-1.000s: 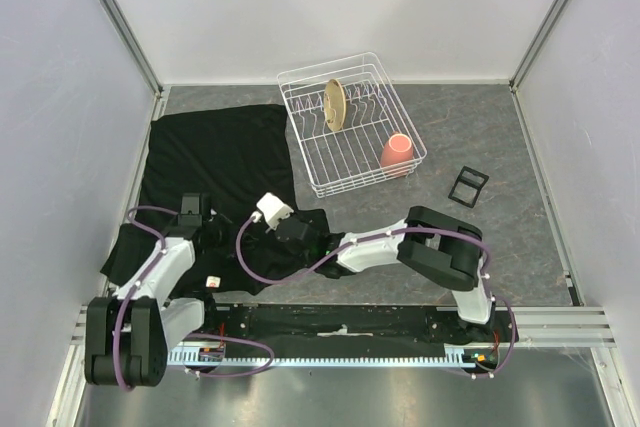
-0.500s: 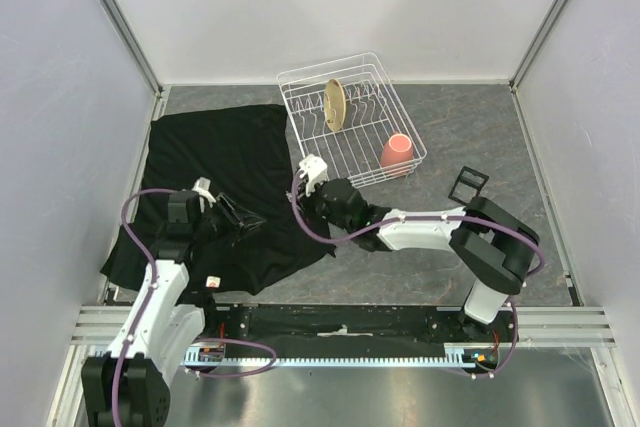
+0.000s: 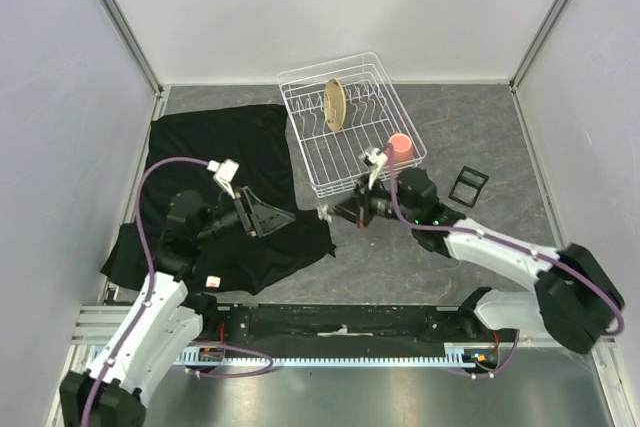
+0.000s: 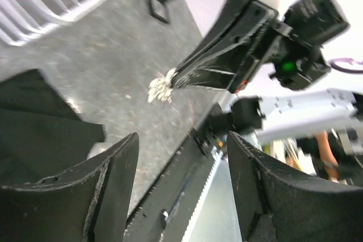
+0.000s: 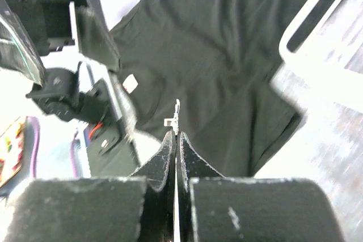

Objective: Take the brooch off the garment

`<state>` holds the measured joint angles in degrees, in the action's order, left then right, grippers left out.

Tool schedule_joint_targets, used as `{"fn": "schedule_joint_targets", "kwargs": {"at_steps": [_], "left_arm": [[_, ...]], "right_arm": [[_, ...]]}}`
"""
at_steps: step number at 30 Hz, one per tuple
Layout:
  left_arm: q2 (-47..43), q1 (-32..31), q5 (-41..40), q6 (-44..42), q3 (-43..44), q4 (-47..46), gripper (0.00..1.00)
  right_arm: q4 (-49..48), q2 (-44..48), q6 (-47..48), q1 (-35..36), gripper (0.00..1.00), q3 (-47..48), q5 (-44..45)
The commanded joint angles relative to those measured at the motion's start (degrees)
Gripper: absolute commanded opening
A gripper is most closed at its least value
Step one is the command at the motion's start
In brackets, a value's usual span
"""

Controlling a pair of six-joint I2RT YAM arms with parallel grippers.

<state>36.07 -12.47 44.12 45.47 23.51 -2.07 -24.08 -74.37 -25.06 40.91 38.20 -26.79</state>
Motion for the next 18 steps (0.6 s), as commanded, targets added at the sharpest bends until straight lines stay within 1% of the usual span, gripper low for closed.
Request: {"fn": "schedule_joint_targets", "kwargs": {"at_steps": [1, 3, 4, 6, 7, 8, 9, 10, 12, 13, 15, 18], "left_arm": [[5.47, -11.59, -0.08, -1.18, 0.66, -14.06, 0.7], [8.3, -16.5, 0.0, -1.35, 0.93, -17.78, 0.68], [9.27, -17.58, 0.0, -1.27, 0.49, -21.45, 0.64], [10.68, -19.95, -0.69, -1.26, -1.0, -25.95, 0.59], [11.03, -20.48, -1.31, -1.26, -2.92, -27.36, 0.53], [11.3, -20.92, -1.58, -1.44, -4.07, -31.12, 0.52], [11.47, -22.06, -1.67, -1.44, -5.3, -33.07, 0.51], [11.65, -22.68, -1.84, -1.44, -7.66, -35.18, 0.54], [12.61, -24.08, -1.93, -1.0, -9.61, -40.89, 0.59], [12.96, -24.53, -1.58, -0.65, -11.01, -42.65, 0.62], [14.37, -25.41, -1.14, 0.49, -11.64, -46.69, 0.64], [15.6, -25.76, -1.49, 1.37, -11.99, -49.07, 0.64]], "right_arm": [[1.31, 9.22, -9.74, -0.21, 0.0, -9.08, -8.98], [4.37, 14.15, -9.4, -0.47, 0.0, -9.72, -10.04], [8.65, 15.64, -8.61, -0.65, 0.0, -9.81, -9.87], [11.41, 19.86, -7.9, -1.18, 0.0, -10.16, -10.12], [12.55, 21.01, -7.99, -1.96, 0.0, -10.42, -10.48], [12.65, 22.67, -8.25, -2.32, 0.0, -11.12, -10.83], [12.65, 22.95, -8.95, -2.67, 0.0, -11.39, -11.96], [12.39, 22.87, -9.3, -3.19, 0.0, -11.74, -13.11], [10.55, 21.9, -11.23, -3.38, 0.0, -12.26, -14.52], [7.84, 21.72, -12.28, -3.46, 0.0, -13.14, -15.31], [3.89, 21.46, -13.87, -3.55, 0.0, -13.76, -16.1], [2.11, 21.72, -15.81, -3.64, 0.0, -13.85, -16.63]]}}
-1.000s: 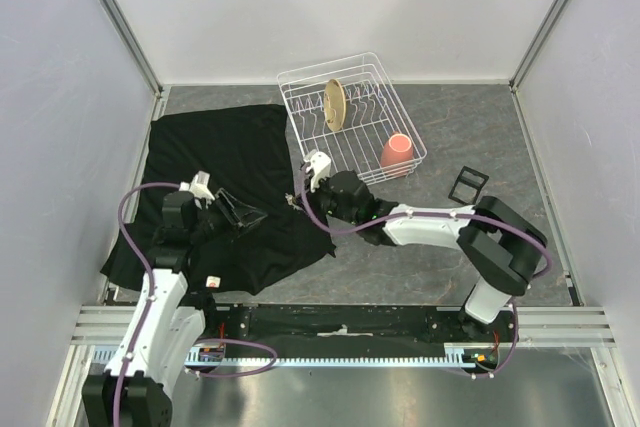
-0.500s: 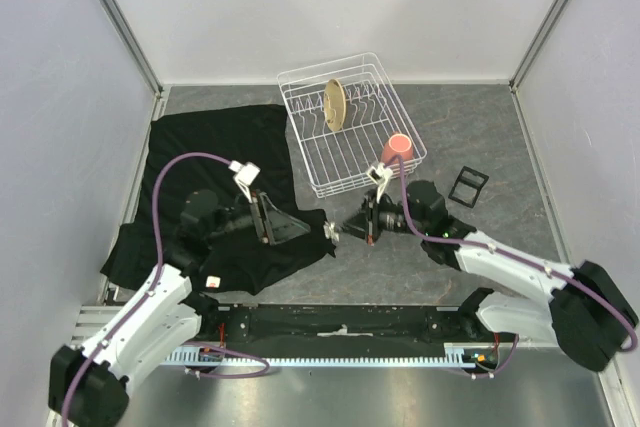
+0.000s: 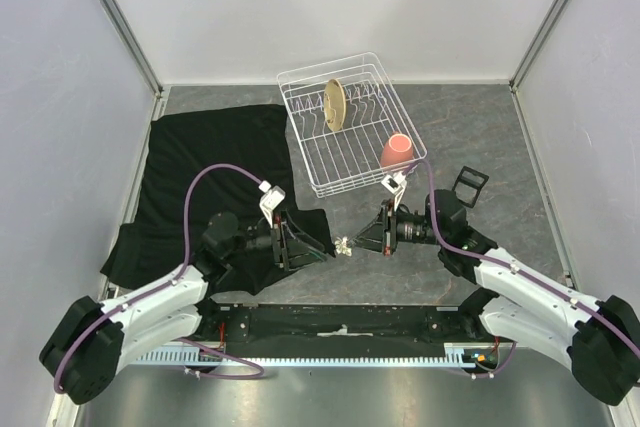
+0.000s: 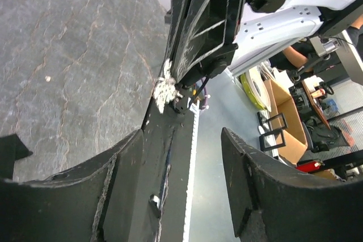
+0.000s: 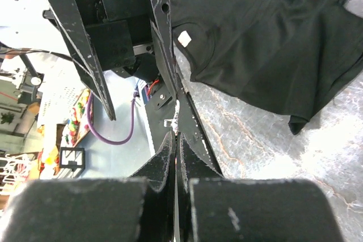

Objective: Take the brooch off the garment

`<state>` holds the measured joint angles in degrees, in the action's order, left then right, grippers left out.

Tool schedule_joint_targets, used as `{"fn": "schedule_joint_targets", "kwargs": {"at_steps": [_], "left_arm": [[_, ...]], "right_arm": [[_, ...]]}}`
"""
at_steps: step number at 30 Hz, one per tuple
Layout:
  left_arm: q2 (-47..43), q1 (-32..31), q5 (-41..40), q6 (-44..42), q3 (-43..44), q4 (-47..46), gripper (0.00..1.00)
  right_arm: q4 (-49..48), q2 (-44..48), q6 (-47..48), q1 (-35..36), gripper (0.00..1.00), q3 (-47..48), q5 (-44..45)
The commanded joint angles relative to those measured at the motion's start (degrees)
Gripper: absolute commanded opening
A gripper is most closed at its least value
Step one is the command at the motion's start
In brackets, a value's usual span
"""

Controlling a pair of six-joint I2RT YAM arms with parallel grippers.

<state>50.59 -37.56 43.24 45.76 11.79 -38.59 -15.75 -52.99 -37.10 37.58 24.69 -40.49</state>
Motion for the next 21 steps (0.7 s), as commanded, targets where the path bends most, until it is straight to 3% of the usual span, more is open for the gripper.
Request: {"fn": "schedule_joint_targets", "kwargs": {"at_steps": [1, 9, 14, 21], "left_arm": [[2.05, -0.76, -0.7, 1.44, -0.45, -13.09, 0.62], [6.89, -0.85, -4.57, 5.56, -2.38, -18.97, 0.58], [12.76, -0.93, -1.68, 11.36, -3.44, -32.57, 0.57], [19.27, -1.29, -0.09, 16.47, -3.79, -42.7, 0.5]], "right_arm": [[-6.4, 0.52, -3.85, -0.23, 0.0, -0.43, -2.75], [-12.81, -0.45, -8.42, -0.32, 0.0, -2.8, -4.25], [-14.49, -0.45, -9.48, -0.14, 0.0, -3.24, -3.9], [-15.98, -1.59, -9.48, -0.23, 0.0, -3.42, -3.54]]}}
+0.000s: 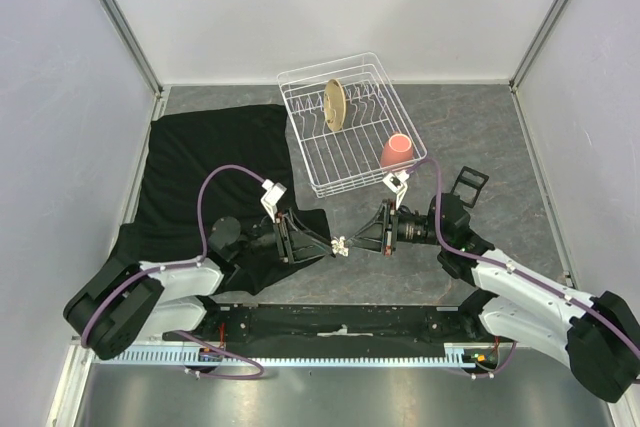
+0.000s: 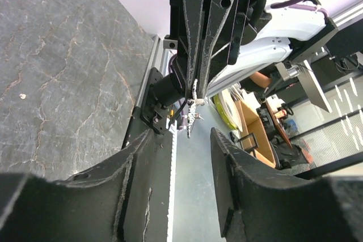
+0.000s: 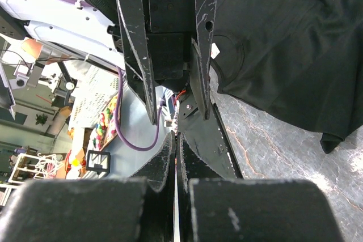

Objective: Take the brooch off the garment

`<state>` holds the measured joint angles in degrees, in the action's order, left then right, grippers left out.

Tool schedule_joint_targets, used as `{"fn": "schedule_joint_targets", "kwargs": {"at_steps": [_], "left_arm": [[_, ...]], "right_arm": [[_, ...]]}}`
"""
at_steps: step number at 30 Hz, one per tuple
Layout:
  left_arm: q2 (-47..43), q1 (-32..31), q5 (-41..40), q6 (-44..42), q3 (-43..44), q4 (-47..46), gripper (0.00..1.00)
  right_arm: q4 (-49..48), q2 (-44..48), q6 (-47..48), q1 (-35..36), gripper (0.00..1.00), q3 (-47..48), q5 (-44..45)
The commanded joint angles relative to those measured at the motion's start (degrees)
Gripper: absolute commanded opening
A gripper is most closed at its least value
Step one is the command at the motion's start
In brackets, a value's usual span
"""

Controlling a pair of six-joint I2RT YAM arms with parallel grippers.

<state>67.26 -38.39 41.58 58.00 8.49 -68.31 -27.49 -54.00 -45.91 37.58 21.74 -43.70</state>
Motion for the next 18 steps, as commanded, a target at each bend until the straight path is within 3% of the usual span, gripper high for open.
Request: {"fn": "schedule_joint_targets", "kwargs": {"at_steps": [1, 6, 18], "left_arm": [[3.13, -0.46, 1.48, 4.58, -0.49, -13.85, 0.49], [5.16, -1.25, 1.66, 4.93, 0.82, -14.39, 0.41], [6.39, -1.51, 1.92, 5.11, 1.26, -15.71, 0.33]], "right_arm": [[-4.24, -0.67, -0.67, -0.23, 0.0, -0.55, -0.16], [-5.03, -1.11, -0.76, -0.23, 0.0, -0.56, -0.24], [-6.09, -2.51, -0.76, -0.14, 0.0, -1.43, -0.68]]}}
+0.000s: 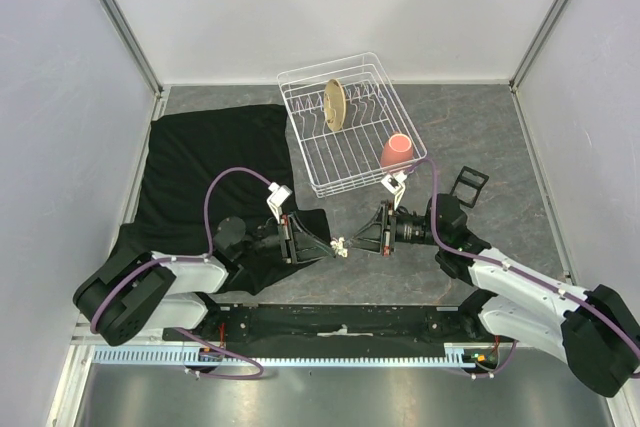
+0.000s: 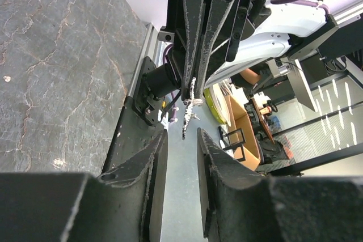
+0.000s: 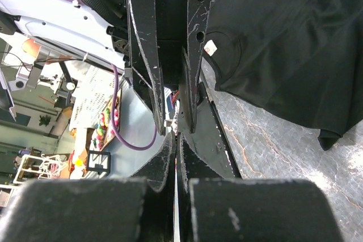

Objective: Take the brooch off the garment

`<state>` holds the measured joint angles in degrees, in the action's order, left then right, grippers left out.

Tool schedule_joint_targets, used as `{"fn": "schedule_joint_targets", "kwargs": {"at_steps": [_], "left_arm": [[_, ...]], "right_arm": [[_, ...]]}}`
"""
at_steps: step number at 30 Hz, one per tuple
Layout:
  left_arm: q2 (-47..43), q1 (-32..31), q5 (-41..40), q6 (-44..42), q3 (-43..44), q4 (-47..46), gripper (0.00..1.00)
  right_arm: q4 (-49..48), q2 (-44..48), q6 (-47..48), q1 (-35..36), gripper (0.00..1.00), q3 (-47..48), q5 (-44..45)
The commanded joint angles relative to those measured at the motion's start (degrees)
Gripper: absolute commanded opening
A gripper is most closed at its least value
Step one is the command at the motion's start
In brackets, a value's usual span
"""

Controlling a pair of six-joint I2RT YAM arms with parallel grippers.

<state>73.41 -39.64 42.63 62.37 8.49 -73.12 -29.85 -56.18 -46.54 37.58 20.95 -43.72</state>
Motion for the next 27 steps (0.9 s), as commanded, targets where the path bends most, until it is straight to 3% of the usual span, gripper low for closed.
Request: {"fn": "schedule_joint_targets", "kwargs": {"at_steps": [1, 5, 10, 14, 16, 17, 18, 21, 24, 27], "left_arm": [[0.42, -0.35, 0.79, 0.91, 1.35, -10.9, 0.33], [0.77, -0.35, 0.7, 1.35, 1.96, -11.78, 0.32], [1.47, -0.7, 1.31, 2.32, 3.2, -11.87, 0.22], [1.48, -0.79, 0.79, 2.49, 2.68, -12.57, 0.02], [-0.01, -0.79, -0.61, 1.88, 2.06, -11.7, 0.02], [-0.89, -0.79, -1.06, 1.53, 1.88, -10.39, 0.02], [-1.77, -0.79, -1.49, 1.01, 1.97, -5.59, 0.02], [-6.51, -0.79, -3.34, -2.42, 2.58, 2.35, 0.02], [-10.55, -0.79, -4.13, -4.62, 2.76, 7.54, 0.02], [-12.23, -0.79, -4.75, -5.68, 3.37, 11.5, 0.02]], "right_arm": [[-3.82, -0.5, -0.13, -0.23, 0.0, -0.65, -0.75], [-4.08, -0.42, -0.21, -0.14, 0.0, -0.74, -0.92], [-4.17, -0.24, -0.48, -0.14, 0.0, -1.09, -0.84], [-3.3, 0.11, -0.3, -0.14, 0.0, -1.09, -0.75], [1.87, 1.42, 1.88, -0.14, 0.17, 0.05, 0.91], [8.77, 2.3, 5.2, -0.14, 0.31, 0.67, 3.1], [11.45, 4.22, 6.37, -0.14, 0.53, 1.37, 3.73], [13.85, 9.14, 5.68, -0.14, 0.83, -0.2, 3.65], [9.11, 10.92, 1.9, -0.14, 0.94, -3.01, 2.07], [4.9, 9.26, -0.29, 0.21, 0.95, -3.63, 0.66]]}}
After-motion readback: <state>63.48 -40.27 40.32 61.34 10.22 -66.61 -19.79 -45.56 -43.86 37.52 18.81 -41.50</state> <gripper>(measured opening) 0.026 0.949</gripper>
